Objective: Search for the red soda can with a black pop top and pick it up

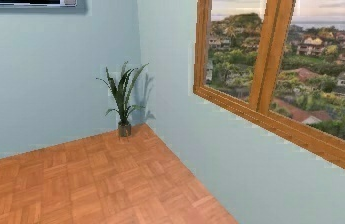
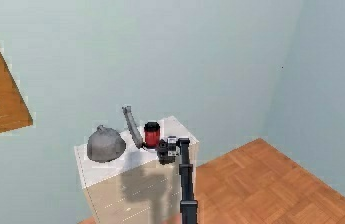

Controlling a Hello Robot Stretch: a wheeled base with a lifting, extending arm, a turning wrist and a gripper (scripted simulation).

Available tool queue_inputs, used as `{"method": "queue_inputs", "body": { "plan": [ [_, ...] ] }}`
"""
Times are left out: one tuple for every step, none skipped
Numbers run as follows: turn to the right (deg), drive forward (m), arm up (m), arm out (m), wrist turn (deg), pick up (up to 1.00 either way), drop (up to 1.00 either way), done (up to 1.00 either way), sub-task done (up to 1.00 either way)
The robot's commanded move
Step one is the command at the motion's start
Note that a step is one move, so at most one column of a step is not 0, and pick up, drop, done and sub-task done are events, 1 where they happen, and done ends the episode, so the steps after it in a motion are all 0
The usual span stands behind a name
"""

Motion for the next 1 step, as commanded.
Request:
{"method": "queue_inputs", "body": {
  "plan": [
    [0.0, 0.0, 0.1, 0.0, 0.0, 0.0, 0.0, 0.0, 0.0]
  ]
}}
